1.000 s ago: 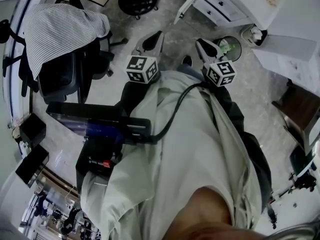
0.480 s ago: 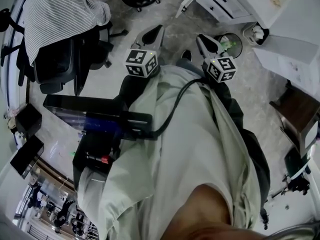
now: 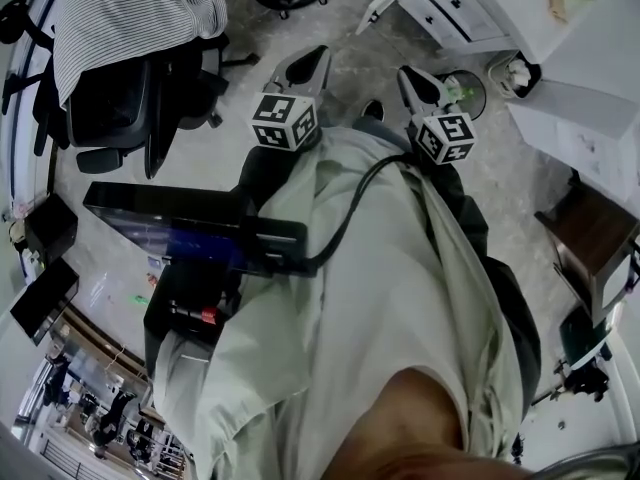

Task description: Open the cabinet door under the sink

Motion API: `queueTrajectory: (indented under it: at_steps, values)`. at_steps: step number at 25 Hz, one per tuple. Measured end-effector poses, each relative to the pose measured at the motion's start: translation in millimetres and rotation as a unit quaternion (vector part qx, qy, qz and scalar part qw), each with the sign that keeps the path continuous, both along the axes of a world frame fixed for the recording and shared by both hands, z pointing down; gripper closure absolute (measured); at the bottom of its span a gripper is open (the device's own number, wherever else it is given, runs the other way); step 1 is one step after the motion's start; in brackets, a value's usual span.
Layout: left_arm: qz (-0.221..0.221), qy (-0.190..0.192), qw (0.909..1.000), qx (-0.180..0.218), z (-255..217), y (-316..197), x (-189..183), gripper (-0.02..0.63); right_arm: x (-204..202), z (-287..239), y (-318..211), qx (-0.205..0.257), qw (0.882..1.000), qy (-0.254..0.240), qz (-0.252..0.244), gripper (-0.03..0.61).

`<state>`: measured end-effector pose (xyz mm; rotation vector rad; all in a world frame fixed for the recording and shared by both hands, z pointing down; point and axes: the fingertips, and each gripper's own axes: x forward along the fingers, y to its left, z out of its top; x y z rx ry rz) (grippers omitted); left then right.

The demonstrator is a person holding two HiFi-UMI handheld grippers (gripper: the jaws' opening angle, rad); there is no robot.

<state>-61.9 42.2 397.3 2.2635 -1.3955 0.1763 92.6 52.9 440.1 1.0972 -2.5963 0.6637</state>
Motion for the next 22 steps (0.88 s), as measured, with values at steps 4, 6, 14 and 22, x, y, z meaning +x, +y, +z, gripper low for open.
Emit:
queueTrajectory:
  at_steps: [4, 6, 14, 22]
  values:
    - [-0.005, 0.000, 1.0000, 0.000, 0.1, 0.2, -1.5, 0.607, -1.4, -1.5, -0.8, 0.005, 1.000, 0.000, -0.005, 0.575]
    - [-0.005, 0.001, 1.0000, -0.001, 0.5, 1.1, -1.3, 0.607, -1.8, -1.1, 0.5, 0.003, 1.000, -0.001, -0.007, 0.577]
    - [-0.001, 0.002, 1.0000, -0.004, 1.8, 3.4, 0.8, 0.607, -0.3, -0.2, 4.1, 0.002, 1.000, 0.004, -0.005, 0.577]
    - [0.003, 0.002, 1.0000, -0.005, 3.3, 4.6, 3.1, 0.607, 3.1, 0.7, 6.2, 0.005, 1.000, 0.012, 0.001, 0.577]
